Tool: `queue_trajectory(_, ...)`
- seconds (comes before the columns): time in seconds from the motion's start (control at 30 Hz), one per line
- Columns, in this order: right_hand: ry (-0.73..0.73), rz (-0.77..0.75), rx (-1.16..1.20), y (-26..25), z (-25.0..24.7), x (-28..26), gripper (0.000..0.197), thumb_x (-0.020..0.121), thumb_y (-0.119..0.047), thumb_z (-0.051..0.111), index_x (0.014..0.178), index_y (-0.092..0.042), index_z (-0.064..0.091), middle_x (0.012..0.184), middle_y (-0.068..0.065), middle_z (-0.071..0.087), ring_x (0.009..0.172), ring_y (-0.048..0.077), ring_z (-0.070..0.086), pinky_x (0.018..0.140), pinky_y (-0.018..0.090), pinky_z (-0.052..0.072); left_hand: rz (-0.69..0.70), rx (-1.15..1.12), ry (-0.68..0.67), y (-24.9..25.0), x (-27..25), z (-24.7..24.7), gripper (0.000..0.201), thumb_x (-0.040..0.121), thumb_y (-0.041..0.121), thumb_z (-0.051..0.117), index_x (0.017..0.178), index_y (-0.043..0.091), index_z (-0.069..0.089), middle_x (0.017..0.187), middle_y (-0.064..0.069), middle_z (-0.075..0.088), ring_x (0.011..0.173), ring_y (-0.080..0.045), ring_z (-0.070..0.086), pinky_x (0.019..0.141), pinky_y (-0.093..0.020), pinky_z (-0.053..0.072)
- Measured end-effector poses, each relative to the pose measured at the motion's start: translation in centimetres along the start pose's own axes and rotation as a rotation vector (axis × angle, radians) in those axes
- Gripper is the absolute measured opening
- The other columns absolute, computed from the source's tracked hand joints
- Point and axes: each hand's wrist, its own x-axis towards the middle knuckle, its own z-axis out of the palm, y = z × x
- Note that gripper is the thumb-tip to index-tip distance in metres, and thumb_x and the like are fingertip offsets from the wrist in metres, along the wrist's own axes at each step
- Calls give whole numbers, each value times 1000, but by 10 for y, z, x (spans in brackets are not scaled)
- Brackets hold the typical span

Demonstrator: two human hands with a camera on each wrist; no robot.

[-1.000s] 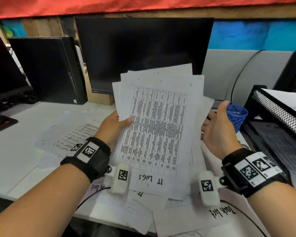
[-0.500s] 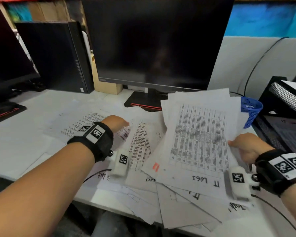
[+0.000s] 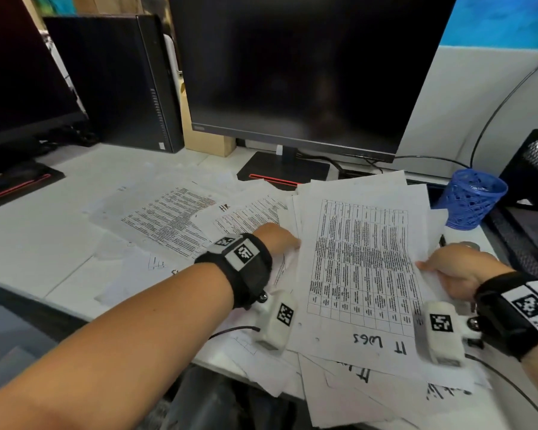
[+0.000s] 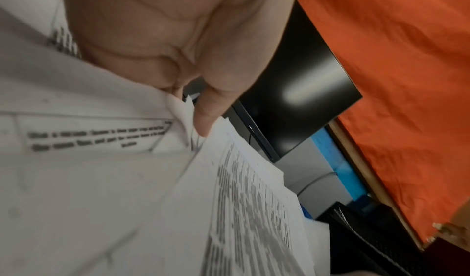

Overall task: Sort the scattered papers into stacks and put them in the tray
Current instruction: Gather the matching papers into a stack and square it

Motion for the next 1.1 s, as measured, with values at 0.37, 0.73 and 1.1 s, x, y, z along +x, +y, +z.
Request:
queue_trajectory(0.37,-21,38,309,-1,-2,-13,15,95,3,46,104,3,57,62,8,71,67,22,69,70,32,58,190,-335,140,-13,3,-14,25,96,15,53,119,10,62,120,-3,64,104,-19,61,86,-25,46)
queue_trajectory(0.73,-270,-154,541,-55,30,-61,27,93,1,47,117,2,58,113,16,69,103,26,67,75,38,59,373,-580,83,2,-23,-57,30,95,41,52,93,14,65,86,-2,74,72,-13,68,58,-22,52)
queue_trajectory(1.1,70,-514,396,-89,50,-113,18,97,-13,49,113,-8,58,95,-3,67,80,5,62,66,5,48,608,-439,269,21,-45,-65,32,99,25,46,131,26,42,115,18,54,97,0,52,83,-16,41)
